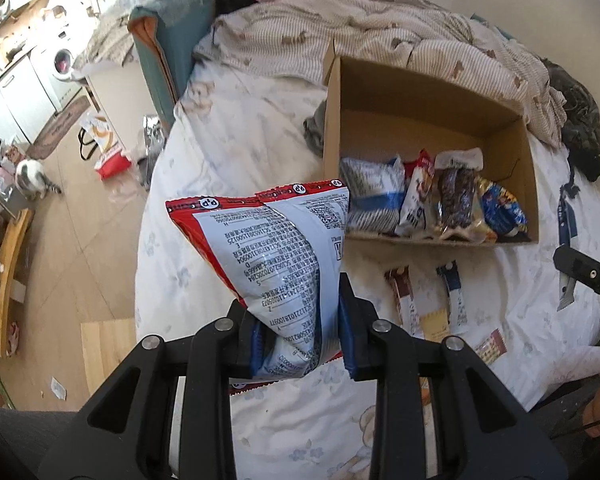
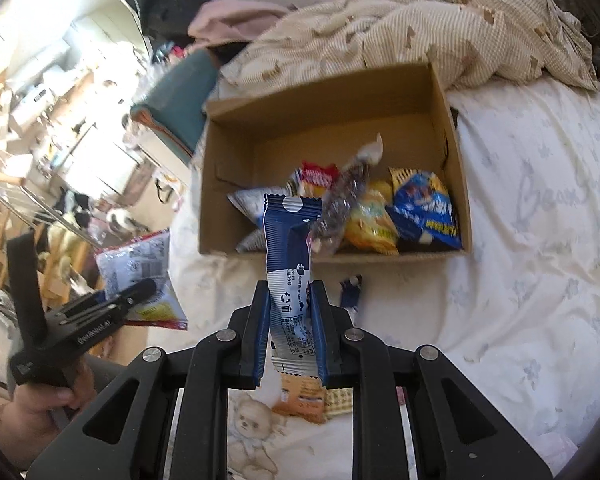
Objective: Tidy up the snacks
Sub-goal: 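Lower the chip bag and blue-white bar into the box and open both tools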
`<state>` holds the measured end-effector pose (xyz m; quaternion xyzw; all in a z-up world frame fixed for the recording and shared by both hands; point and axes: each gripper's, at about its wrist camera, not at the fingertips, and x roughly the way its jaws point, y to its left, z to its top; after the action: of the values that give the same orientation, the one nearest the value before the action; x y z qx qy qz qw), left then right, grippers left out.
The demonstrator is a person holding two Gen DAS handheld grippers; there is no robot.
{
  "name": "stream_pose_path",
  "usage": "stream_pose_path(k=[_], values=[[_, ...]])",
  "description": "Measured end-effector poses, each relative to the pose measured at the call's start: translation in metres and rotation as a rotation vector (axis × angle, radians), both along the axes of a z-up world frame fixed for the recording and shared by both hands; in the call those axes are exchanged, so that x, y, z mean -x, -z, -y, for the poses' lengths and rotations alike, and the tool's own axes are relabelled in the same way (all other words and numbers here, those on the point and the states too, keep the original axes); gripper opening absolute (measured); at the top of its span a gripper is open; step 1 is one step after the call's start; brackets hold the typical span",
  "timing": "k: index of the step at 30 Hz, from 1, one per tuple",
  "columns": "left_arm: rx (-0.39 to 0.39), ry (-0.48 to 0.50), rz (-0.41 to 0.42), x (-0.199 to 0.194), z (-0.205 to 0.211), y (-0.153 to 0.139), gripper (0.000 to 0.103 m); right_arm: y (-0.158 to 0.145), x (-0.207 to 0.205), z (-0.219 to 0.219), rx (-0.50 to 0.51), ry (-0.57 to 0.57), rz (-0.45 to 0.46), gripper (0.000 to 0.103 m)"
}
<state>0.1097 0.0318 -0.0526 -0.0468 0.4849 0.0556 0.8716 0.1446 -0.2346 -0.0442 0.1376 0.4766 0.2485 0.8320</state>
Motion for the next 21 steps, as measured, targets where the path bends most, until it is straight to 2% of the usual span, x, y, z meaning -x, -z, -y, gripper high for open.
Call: stream_pose_path(k=[7,13,21], values=[[0.03,0.022,0.037,-0.019,0.008,-0.025,0.026,-0.022,-0.003,0.021,-0.103,0.082,0.086,0.02],[0.029,0.074,0.073,-0.045,0.027,-0.043,0.026,-0.03,-0.02,0.039,-0.148,0.156,0.107,0.02],[-0.018,0.149,0.125,-0.079,0.053,-0.056,0.026,-0.031,-0.047,0.051,-0.132,0.204,0.103,0.02]])
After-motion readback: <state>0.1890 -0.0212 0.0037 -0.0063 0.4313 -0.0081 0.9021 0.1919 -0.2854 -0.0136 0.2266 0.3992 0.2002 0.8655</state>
